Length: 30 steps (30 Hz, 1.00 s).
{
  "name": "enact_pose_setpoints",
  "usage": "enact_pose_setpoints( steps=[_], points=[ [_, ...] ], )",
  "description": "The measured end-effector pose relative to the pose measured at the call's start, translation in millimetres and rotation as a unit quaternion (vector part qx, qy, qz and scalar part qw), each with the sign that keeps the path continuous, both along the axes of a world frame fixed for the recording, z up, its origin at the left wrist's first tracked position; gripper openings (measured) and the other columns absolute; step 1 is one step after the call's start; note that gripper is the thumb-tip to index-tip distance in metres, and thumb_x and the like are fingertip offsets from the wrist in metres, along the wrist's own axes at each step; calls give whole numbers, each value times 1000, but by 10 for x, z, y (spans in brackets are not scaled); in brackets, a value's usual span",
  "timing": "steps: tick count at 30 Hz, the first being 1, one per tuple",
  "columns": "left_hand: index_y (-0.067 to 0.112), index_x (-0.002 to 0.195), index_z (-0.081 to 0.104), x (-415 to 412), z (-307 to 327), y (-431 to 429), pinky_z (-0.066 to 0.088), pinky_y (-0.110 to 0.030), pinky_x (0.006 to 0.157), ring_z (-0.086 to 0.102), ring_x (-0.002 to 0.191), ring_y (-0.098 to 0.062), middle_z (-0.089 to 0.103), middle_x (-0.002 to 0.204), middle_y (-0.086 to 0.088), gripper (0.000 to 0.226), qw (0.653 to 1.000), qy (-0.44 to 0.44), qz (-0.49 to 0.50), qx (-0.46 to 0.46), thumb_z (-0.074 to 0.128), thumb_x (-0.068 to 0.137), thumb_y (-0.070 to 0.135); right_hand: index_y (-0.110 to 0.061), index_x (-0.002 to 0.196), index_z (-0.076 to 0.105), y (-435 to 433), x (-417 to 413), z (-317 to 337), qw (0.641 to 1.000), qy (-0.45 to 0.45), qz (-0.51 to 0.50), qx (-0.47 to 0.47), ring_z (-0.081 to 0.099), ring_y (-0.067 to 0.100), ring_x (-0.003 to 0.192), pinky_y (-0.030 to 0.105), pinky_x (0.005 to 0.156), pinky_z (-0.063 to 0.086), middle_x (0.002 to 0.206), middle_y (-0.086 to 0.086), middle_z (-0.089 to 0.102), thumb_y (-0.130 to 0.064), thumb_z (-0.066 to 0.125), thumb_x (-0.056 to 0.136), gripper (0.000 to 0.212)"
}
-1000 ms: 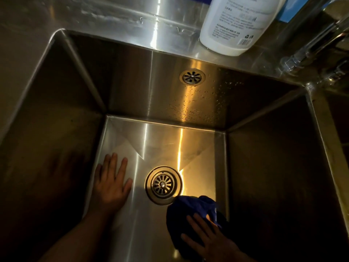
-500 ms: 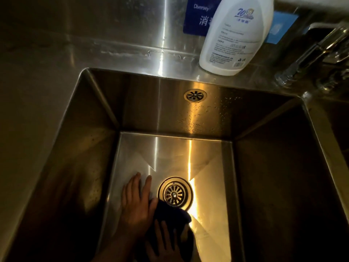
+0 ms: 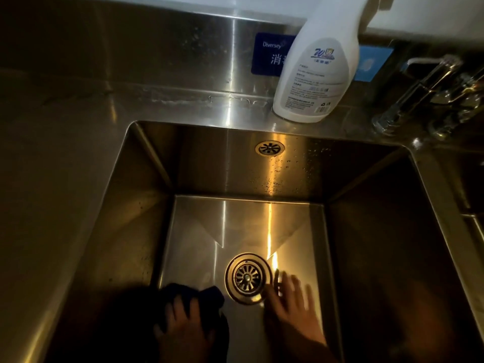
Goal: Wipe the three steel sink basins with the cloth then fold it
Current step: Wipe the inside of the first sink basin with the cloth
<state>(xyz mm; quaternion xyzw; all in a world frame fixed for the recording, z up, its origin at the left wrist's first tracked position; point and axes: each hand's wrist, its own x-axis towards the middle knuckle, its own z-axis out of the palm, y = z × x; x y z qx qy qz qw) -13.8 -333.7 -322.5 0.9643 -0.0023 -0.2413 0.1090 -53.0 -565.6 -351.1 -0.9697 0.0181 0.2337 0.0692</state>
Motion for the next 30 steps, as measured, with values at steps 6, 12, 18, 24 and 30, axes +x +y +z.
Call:
enact_pose_setpoints(
  steps=[6,12,18,24,30],
  points=[
    [25,151,-1,-236,-235,61,47,-65,80,0,145,-33,-5,161,-5,54,994,-70,-84,4,2,99,41,-25,152,4,-436,-34,-98,988,115,-80,-64,0,50,143,54,112,7,155,21,-18,-81,-2,76,94],
    [26,150,-3,-46,-408,141,28,-69,99,-12,146,-30,-1,161,-8,151,993,-6,-116,-29,83,32,65,-20,140,46,-442,-91,-171,985,110,-117,-56,38,48,127,50,87,50,144,24,41,-69,5,90,81],
    [26,150,-3,481,-521,160,44,-69,81,24,139,-46,12,158,-17,149,979,2,-201,14,80,33,67,-29,137,51,-463,-157,-409,981,128,-136,-55,55,44,117,43,77,54,149,18,37,-76,29,78,79],
    [25,144,-24,1119,-448,-125,10,-56,116,-19,143,-38,-30,153,-12,76,986,29,-123,112,30,97,49,-45,149,13,-476,-133,-431,978,118,-169,-24,20,37,140,40,102,32,161,12,3,-85,34,72,89],
    [21,151,-2,765,-160,-193,32,-44,111,18,140,-40,5,156,-16,62,976,73,-121,168,32,99,27,-50,136,-31,-422,-53,-272,979,120,-166,-19,-18,34,145,52,116,17,148,-1,-43,-57,37,93,81]
  ],
)
